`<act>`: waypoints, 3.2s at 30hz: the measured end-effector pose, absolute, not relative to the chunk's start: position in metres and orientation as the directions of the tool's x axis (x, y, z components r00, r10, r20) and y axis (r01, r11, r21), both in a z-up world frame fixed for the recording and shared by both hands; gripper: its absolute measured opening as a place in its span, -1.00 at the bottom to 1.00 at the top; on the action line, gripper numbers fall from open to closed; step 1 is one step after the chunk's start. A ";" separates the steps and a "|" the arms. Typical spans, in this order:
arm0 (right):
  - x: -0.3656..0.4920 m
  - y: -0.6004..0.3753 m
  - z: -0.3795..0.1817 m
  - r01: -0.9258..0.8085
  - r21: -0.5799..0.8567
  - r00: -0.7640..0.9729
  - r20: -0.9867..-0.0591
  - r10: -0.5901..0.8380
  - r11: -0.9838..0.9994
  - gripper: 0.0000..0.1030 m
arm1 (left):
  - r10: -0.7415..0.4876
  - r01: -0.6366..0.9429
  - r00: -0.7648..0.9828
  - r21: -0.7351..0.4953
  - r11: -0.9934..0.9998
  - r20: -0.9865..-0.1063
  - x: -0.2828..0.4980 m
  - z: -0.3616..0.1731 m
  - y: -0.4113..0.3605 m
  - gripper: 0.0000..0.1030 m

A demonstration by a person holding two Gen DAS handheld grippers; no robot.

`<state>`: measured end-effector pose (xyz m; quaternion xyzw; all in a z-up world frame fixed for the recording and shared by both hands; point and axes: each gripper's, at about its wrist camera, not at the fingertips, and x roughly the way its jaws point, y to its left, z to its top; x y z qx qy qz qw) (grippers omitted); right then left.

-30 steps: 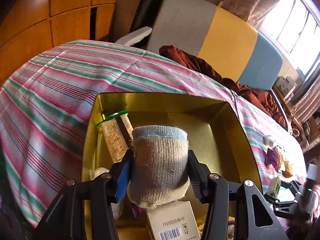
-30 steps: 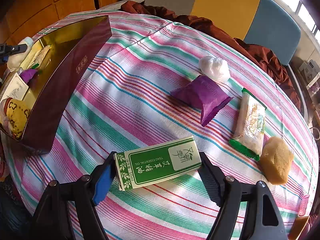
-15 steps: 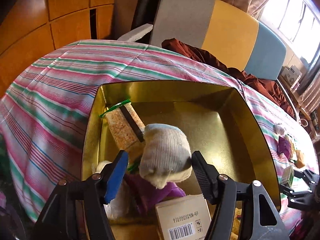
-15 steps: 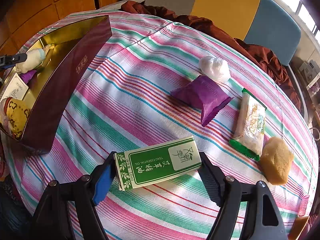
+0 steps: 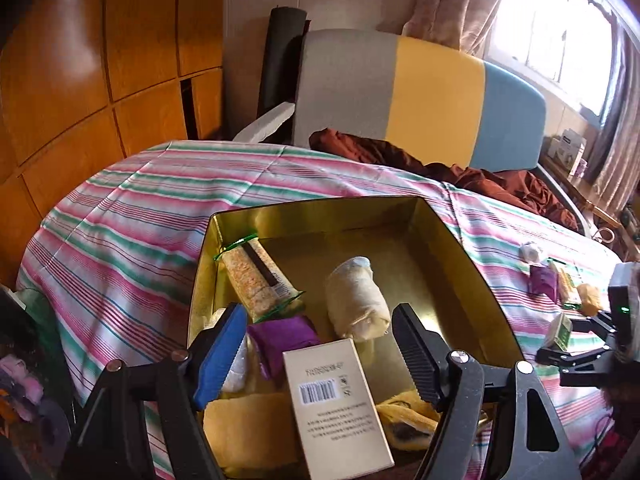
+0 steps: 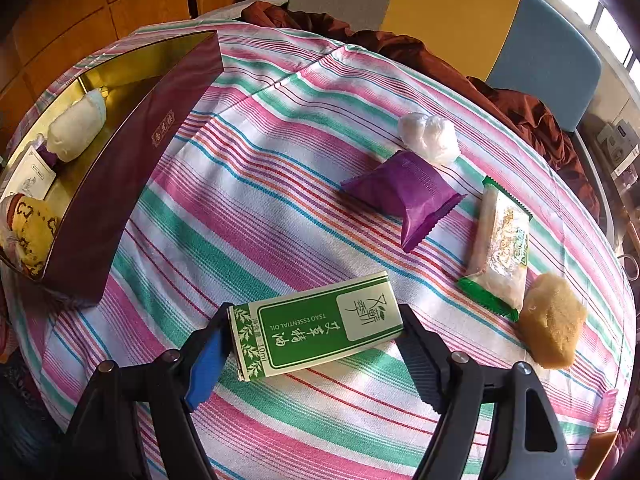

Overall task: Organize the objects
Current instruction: 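Carry the beige sock into the gold tray with the left tool and release, then carry the green box into the gold tray with the right tool and release, then move both tools away from the tray toward the remaining items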

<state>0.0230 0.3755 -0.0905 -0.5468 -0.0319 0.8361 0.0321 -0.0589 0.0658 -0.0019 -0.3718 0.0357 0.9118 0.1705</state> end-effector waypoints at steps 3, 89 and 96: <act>0.023 0.375 -0.089 -0.021 -0.089 -0.401 -0.911 0.090 -0.996 0.54 | 0.288 -0.353 -0.681 -0.042 -0.935 -0.673 -0.049 0.005 0.070 0.49; 0.002 0.292 -0.019 0.010 0.057 -0.585 -0.809 -0.052 -0.998 0.66 | 0.306 -0.369 -0.665 -0.055 -0.928 -0.681 -0.015 -0.001 0.044 0.57; 0.012 0.349 -0.026 -0.100 0.014 -0.561 -0.827 0.045 -0.995 0.66 | 0.326 -0.418 -0.657 -0.031 -0.908 -0.679 -0.012 0.003 0.065 0.57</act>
